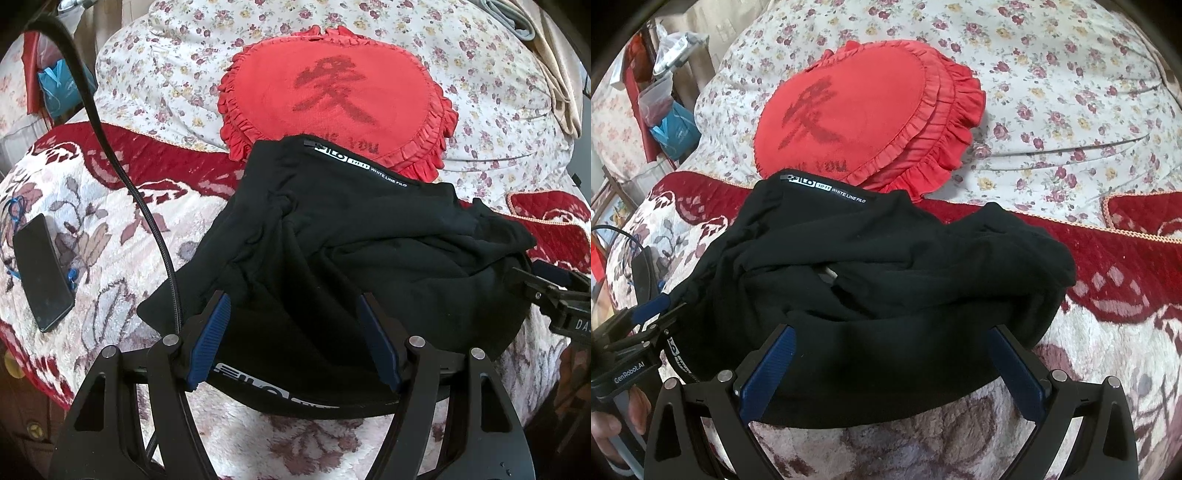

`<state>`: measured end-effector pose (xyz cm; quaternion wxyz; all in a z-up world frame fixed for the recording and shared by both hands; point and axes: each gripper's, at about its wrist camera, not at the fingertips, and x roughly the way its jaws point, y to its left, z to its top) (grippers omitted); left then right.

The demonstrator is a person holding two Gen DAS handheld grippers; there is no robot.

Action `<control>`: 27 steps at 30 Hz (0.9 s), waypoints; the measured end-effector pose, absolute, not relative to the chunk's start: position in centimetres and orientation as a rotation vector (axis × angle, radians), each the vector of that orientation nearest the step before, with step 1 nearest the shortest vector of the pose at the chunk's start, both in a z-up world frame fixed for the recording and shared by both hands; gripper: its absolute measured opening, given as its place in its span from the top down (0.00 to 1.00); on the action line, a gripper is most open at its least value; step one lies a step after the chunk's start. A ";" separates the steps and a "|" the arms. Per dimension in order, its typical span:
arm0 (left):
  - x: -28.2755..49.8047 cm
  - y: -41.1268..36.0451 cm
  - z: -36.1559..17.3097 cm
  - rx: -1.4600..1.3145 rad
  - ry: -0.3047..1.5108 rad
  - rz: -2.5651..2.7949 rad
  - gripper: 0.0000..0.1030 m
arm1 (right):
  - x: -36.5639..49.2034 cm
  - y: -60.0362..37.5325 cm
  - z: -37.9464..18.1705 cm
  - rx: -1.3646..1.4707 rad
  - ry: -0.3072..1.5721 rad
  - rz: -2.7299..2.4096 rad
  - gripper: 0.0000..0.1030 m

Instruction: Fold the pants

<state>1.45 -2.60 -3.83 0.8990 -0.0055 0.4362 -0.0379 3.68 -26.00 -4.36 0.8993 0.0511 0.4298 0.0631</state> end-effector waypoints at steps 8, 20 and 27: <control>2.0 -0.9 -4.5 -0.033 0.918 -0.049 0.31 | 7.0 -31.1 -2.8 0.081 0.873 0.024 0.00; 2.7 -1.3 -7.2 0.001 0.990 -0.052 0.31 | 14.7 -34.3 -7.9 0.066 1.007 0.079 0.42; 3.0 -1.0 -7.2 -0.037 0.998 -0.061 0.31 | 15.6 -35.7 -4.9 0.063 0.904 0.072 0.93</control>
